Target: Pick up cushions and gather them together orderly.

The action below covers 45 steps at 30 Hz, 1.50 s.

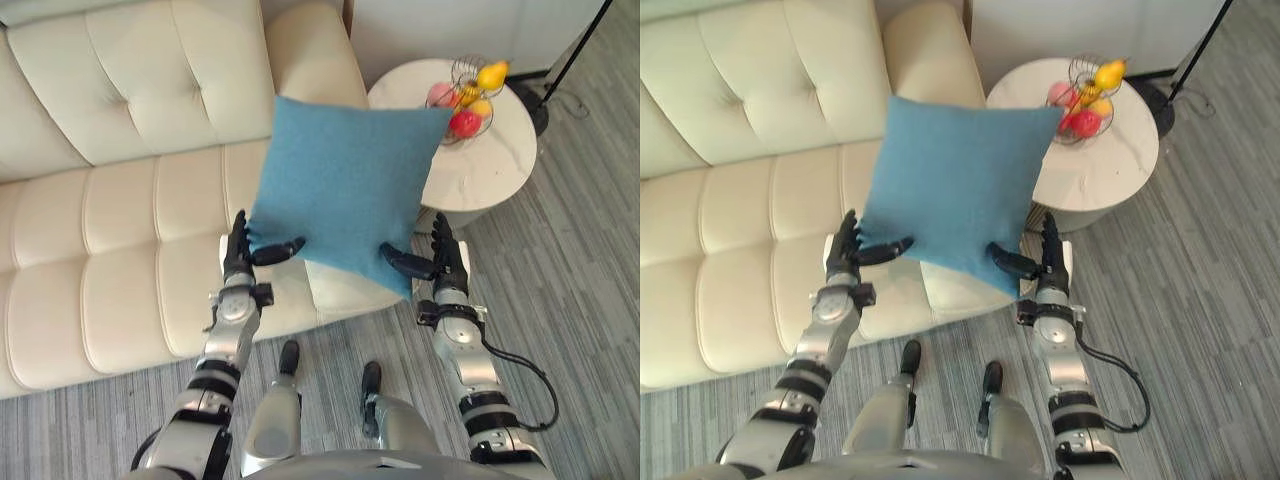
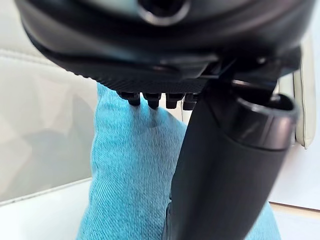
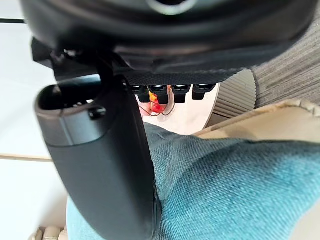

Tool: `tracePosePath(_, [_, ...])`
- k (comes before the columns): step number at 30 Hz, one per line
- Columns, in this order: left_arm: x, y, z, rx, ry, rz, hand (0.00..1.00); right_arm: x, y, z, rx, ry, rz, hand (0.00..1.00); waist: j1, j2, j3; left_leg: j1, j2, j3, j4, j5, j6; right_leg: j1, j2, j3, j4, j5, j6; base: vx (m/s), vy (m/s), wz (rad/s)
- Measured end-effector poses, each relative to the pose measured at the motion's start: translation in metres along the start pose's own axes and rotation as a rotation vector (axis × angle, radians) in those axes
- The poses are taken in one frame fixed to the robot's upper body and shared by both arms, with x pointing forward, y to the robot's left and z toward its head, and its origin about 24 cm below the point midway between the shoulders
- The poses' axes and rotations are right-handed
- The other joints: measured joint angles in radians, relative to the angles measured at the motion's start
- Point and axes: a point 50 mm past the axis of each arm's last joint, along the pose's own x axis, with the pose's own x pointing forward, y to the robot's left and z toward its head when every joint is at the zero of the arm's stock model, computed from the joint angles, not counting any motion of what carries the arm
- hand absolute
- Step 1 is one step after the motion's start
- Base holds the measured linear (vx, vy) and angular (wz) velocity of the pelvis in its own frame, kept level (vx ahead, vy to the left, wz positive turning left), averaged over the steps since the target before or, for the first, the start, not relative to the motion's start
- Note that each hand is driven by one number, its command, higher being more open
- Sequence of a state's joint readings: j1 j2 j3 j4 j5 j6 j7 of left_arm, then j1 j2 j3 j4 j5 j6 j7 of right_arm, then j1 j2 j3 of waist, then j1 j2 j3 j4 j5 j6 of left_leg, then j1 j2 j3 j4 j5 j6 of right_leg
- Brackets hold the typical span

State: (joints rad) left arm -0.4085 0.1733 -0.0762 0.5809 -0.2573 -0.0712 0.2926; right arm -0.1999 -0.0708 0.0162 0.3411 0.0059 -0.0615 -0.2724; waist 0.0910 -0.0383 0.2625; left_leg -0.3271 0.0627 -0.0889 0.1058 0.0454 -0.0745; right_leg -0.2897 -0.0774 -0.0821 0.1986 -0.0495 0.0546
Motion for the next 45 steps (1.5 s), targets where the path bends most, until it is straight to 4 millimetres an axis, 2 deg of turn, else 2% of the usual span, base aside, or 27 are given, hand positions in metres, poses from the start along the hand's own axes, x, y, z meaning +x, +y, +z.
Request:
tracePosePath(2, [0.019, -0.010, 0.027, 0.024, -0.054, -0.021, 0.00, 0.010, 0.007, 0.016, 0.031, -0.045, 0.001, 0.00, 0.006, -0.001, 0.039, -0.039, 0.006, -0.003, 0.009, 0.014, -0.009, -0.049, 0.005, 0.000, 0.028, 0.003, -0.001, -0.11, -0.035, -0.03])
tracePosePath(7, [0.034, -0.014, 0.067, 0.036, -0.152, -0.022, 0.00, 0.017, 0.012, 0.031, 0.105, -0.081, -0.013, 0.00, 0.008, 0.000, 0.085, -0.085, 0.014, -0.008, 0.006, 0.040, -0.015, -0.112, 0.006, -0.002, 0.060, 0.011, -0.009, -0.09, -0.044, 0.00])
tracePosePath(10, [0.036, -0.017, 0.074, 0.035, -0.171, -0.026, 0.00, 0.017, 0.012, 0.034, 0.125, -0.090, -0.018, 0.00, 0.008, -0.001, 0.087, -0.095, 0.019, -0.006, -0.007, 0.054, -0.017, -0.127, 0.008, -0.002, 0.058, 0.019, -0.009, -0.06, -0.044, -0.02])
tracePosePath(16, [0.030, -0.035, 0.093, 0.026, -0.252, -0.077, 0.00, 0.017, 0.022, 0.054, 0.175, -0.169, 0.015, 0.00, 0.012, -0.003, 0.096, -0.091, 0.022, 0.003, -0.030, 0.071, -0.014, -0.123, 0.009, 0.006, 0.026, 0.046, -0.005, -0.02, -0.016, -0.03])
tracePosePath(18, [0.028, -0.037, 0.099, 0.016, -0.279, -0.075, 0.00, 0.014, 0.022, 0.053, 0.195, -0.171, 0.012, 0.00, 0.013, -0.006, 0.098, -0.073, 0.019, 0.003, -0.045, 0.076, -0.013, -0.110, 0.006, 0.006, 0.019, 0.046, -0.004, 0.02, -0.006, 0.02])
tracePosePath(20, [0.022, -0.040, 0.101, 0.009, -0.306, -0.098, 0.00, 0.006, 0.016, 0.044, 0.201, -0.151, -0.004, 0.00, 0.012, -0.007, 0.098, -0.039, 0.016, 0.005, -0.063, 0.076, -0.013, -0.072, 0.003, 0.005, -0.002, 0.046, -0.004, 0.06, -0.004, 0.02])
tracePosePath(23, [0.005, -0.042, 0.090, -0.018, -0.317, -0.133, 0.00, -0.006, 0.006, 0.032, 0.200, -0.125, -0.024, 0.00, 0.005, -0.007, 0.098, 0.013, 0.014, 0.015, -0.090, 0.076, -0.012, -0.029, 0.001, 0.008, -0.019, 0.045, -0.002, 0.07, -0.004, -0.05])
tracePosePath(27, [-0.015, -0.041, 0.056, -0.045, -0.243, -0.147, 0.00, -0.021, -0.004, 0.011, 0.179, -0.065, -0.027, 0.00, -0.012, -0.007, 0.097, 0.083, 0.009, 0.015, -0.122, 0.076, -0.012, 0.030, 0.002, 0.006, -0.022, 0.025, 0.004, 0.06, -0.014, 0.03])
tracePosePath(30, [-0.038, -0.037, 0.026, -0.089, -0.165, -0.152, 0.00, -0.043, -0.014, -0.008, 0.141, -0.011, -0.026, 0.00, -0.026, -0.001, 0.084, 0.155, 0.006, -0.001, -0.153, 0.076, -0.013, 0.090, -0.001, -0.009, -0.007, -0.010, 0.004, 0.04, -0.029, 0.18])
tracePosePath(34, [-0.070, -0.028, -0.003, -0.140, -0.079, -0.135, 0.00, -0.069, -0.022, -0.019, 0.087, 0.021, -0.012, 0.00, -0.041, 0.013, 0.003, 0.181, -0.001, -0.025, -0.175, 0.076, -0.013, 0.110, -0.010, -0.037, 0.013, -0.041, 0.004, 0.04, -0.015, 0.22])
tracePosePath(36, [-0.090, -0.022, -0.020, -0.175, -0.020, -0.111, 0.00, -0.083, -0.026, -0.019, 0.053, 0.020, 0.002, 0.00, -0.042, 0.025, -0.037, 0.235, -0.012, -0.034, -0.180, 0.076, -0.013, 0.172, -0.024, -0.056, 0.015, -0.063, 0.009, 0.04, -0.011, 0.27])
tracePosePath(41, [-0.114, -0.011, -0.031, -0.214, 0.021, -0.087, 0.00, -0.096, -0.025, -0.013, 0.055, 0.000, 0.035, 0.00, -0.038, 0.051, -0.124, 0.274, -0.016, -0.054, -0.178, 0.064, -0.010, 0.228, -0.028, -0.085, 0.013, -0.078, 0.009, 0.01, -0.014, 0.20])
tracePosePath(43, [-0.119, -0.009, -0.029, -0.224, 0.015, -0.083, 0.00, -0.099, -0.026, -0.010, 0.035, -0.017, 0.038, 0.00, -0.035, 0.053, -0.154, 0.275, -0.017, -0.068, -0.164, 0.057, -0.009, 0.245, -0.029, -0.102, 0.016, -0.082, 0.009, -0.04, -0.021, 0.24])
tracePosePath(45, [-0.121, -0.009, -0.027, -0.231, 0.008, -0.082, 0.00, -0.100, -0.026, -0.006, 0.024, -0.036, 0.038, 0.00, -0.035, 0.053, -0.159, 0.274, -0.021, -0.085, -0.145, 0.051, -0.010, 0.260, -0.030, -0.117, 0.017, -0.084, 0.007, -0.05, -0.024, 0.32])
